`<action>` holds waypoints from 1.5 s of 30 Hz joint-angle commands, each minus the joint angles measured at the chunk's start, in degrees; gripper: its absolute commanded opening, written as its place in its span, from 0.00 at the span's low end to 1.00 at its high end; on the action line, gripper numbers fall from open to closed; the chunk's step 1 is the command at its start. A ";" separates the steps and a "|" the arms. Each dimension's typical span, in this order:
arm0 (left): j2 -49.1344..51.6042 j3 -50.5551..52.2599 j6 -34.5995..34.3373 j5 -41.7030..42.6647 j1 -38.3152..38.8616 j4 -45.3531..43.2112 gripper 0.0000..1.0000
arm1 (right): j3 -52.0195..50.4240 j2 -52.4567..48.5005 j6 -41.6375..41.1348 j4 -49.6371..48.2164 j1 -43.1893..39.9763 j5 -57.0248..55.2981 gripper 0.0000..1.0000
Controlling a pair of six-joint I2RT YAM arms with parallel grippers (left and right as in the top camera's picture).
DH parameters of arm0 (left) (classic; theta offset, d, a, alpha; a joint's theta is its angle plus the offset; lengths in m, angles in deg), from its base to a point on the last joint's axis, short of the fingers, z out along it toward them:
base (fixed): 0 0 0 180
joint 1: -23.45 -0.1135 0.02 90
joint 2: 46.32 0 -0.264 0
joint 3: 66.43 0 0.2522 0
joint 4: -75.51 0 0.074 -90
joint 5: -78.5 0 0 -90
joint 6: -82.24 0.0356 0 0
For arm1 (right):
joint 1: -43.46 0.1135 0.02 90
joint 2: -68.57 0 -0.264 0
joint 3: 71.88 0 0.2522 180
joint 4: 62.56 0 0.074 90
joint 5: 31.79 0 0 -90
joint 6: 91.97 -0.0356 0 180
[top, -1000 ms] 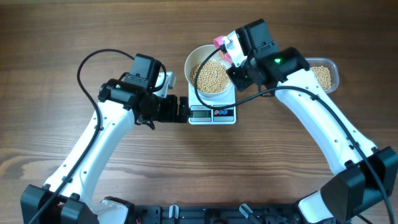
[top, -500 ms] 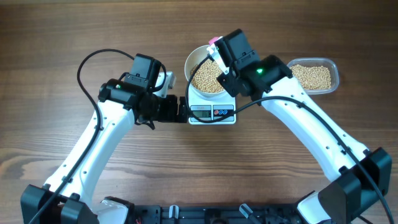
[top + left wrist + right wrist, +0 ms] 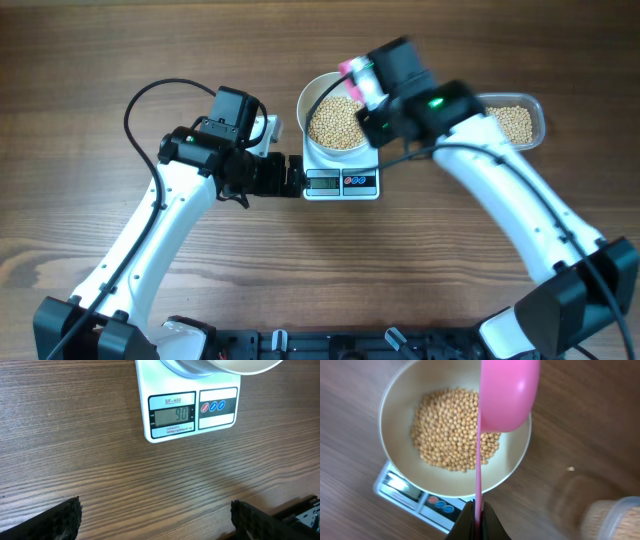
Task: Scoop item into bowl and weigh 150g on scale
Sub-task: 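Tip the scoop to pour soybeans into the white bowl, then carry the empty scoop right back to the soybean tub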
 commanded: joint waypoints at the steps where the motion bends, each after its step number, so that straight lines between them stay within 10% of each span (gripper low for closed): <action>1: 0.37 0.09 1.14 0.68 -0.20 -0.02 1.00 | 4.26 3.67 -3.76 0.92 -12.24 23.82 0.04; 13: 0.39 0.09 1.14 0.68 -0.20 -0.02 1.00 | 4.52 4.13 2.10 15.89 -38.80 13.27 0.04; 45: 0.37 0.09 1.14 0.68 -0.20 -0.02 1.00 | -0.07 -5.73 5.88 14.29 -37.66 -2.86 0.04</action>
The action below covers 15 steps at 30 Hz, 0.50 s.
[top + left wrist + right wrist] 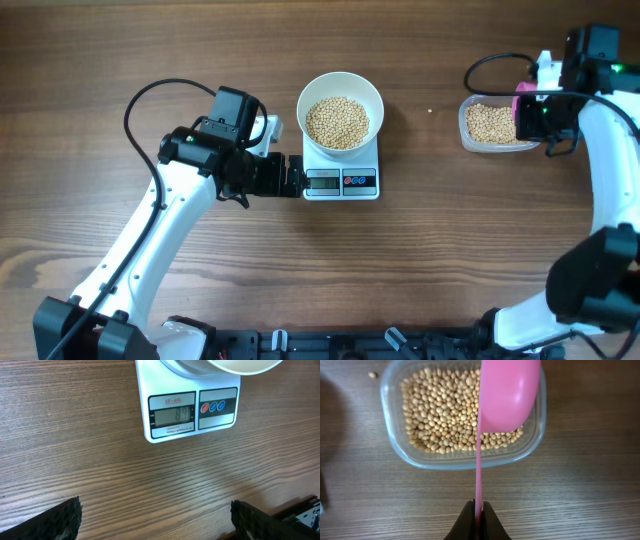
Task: Scoop item into bowl and weigh 150g on scale
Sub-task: 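Carry the empty scoop right back to the soybean tub, then lower the scoop into the tub and drag it through the soybeans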
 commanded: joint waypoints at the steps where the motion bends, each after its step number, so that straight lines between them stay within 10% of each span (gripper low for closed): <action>1: 0.37 0.09 1.14 0.68 -0.20 0.00 1.00 | -0.15 -3.02 0.59 0.55 0.17 -0.90 0.04; 15: 0.37 0.09 1.14 0.68 -0.20 0.00 1.00 | -0.15 -7.82 0.66 1.25 0.20 -0.57 0.04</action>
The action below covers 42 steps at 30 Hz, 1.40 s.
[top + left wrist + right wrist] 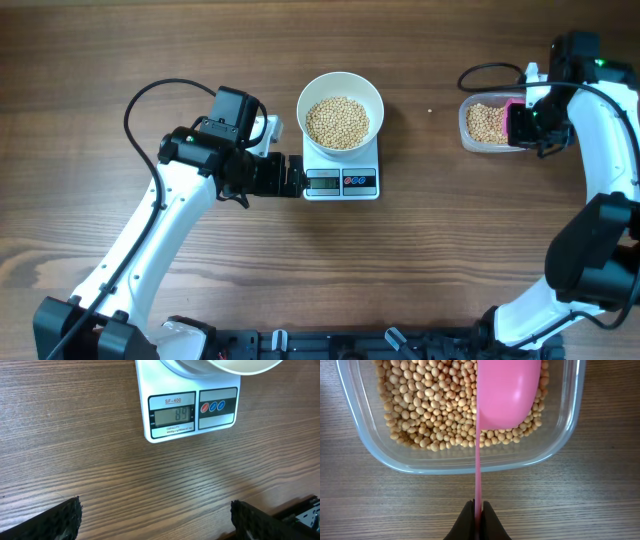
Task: Scoop item into bowl and weigh 150g on scale
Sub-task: 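Lower the scoop into the tub and drag it through the soybeans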
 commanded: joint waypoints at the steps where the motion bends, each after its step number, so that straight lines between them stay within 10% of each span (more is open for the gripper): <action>1: 0.37 0.09 1.14 0.68 -0.20 0.00 1.00 | -0.09 -2.19 0.68 0.17 0.20 -0.02 0.04; 42: 0.37 0.09 1.14 0.68 -0.11 0.00 1.00 | -0.09 -3.13 0.76 3.04 -3.67 28.81 0.04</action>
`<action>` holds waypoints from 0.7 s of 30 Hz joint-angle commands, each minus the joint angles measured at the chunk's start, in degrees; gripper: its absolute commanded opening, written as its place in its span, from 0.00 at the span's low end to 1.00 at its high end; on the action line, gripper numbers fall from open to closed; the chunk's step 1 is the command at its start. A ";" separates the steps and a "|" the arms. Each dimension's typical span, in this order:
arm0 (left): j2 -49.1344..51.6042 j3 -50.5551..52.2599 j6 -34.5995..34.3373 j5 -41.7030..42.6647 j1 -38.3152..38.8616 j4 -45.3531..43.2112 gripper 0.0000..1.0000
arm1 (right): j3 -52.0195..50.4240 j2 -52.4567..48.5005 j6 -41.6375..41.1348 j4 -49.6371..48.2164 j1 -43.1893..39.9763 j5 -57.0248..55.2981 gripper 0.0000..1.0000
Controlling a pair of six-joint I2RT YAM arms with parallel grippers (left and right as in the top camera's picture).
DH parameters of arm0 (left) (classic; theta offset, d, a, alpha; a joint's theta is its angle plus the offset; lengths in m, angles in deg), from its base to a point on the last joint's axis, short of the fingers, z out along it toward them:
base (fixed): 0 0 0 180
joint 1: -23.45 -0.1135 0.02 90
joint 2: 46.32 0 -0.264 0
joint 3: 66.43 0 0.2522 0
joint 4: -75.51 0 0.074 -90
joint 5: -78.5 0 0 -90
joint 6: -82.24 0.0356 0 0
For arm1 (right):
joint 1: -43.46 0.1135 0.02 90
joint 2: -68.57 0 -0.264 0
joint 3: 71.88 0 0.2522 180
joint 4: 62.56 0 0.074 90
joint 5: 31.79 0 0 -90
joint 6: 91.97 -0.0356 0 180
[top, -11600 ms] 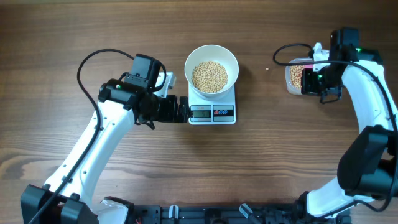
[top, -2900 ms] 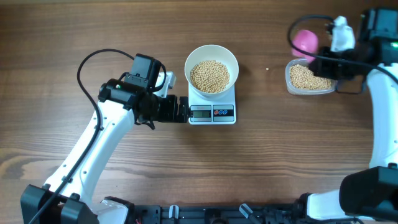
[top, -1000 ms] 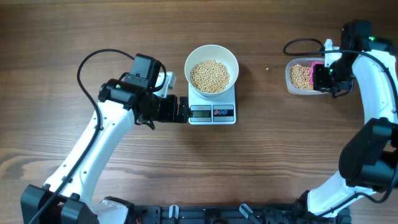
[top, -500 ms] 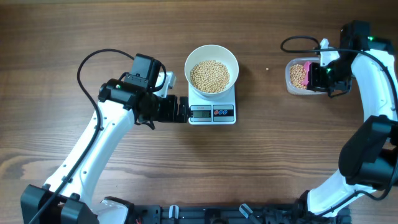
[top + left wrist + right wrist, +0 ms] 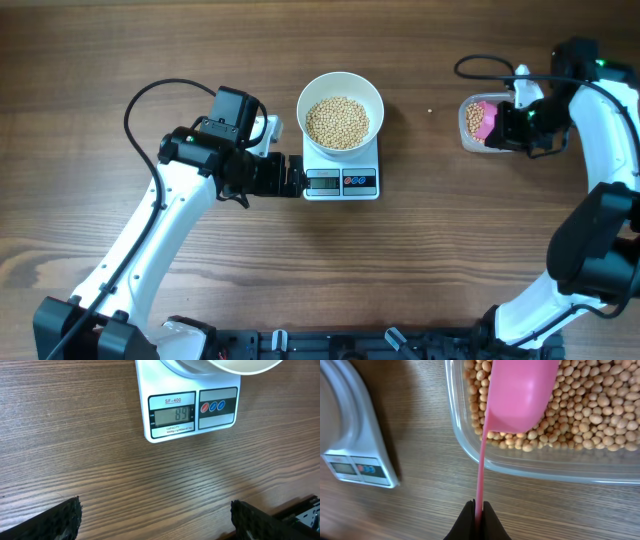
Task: Scoop item into bowl and weigh 150g on scale
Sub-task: 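Lower the scoop into the tub and drag it through the soybeans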
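A white bowl (image 5: 341,100) of soybeans sits on the white scale (image 5: 341,182), whose display (image 5: 171,415) reads 89. My right gripper (image 5: 479,510) is shut on the thin handle of the pink scoop (image 5: 522,392), whose cup lies in the soybeans (image 5: 590,415) of the clear plastic container (image 5: 470,450) at the far right. In the overhead view the scoop (image 5: 487,118) shows pink inside the container (image 5: 478,122). My left gripper (image 5: 155,520) hangs open over bare wood just left of the scale, holding nothing.
One stray bean (image 5: 430,111) lies on the wooden table (image 5: 300,270) between scale and container. The right arm's cable (image 5: 480,62) loops behind the container. The scale's corner (image 5: 360,460) shows at the left of the right wrist view.
My right gripper has swung round so the scoop now enters the container from its left side, cup lower among the beans. The scale still reads 89. The left arm has not moved.
First the scoop hung over the bowl with the scale reading 90. Then my right gripper held it over the bean container, the display at about 87. Then it hung lower over the beans, display at 89. Now the cup lies among them.
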 commanded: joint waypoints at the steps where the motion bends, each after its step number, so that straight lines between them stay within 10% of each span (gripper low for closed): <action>1: 0.37 0.09 1.14 0.68 -0.11 -0.02 1.00 | -0.11 -1.14 0.83 0.31 -2.27 8.57 0.04; 21: 0.37 0.09 1.14 0.68 -0.15 -0.02 1.00 | -9.29 -1.14 2.38 -3.26 -9.88 23.78 0.04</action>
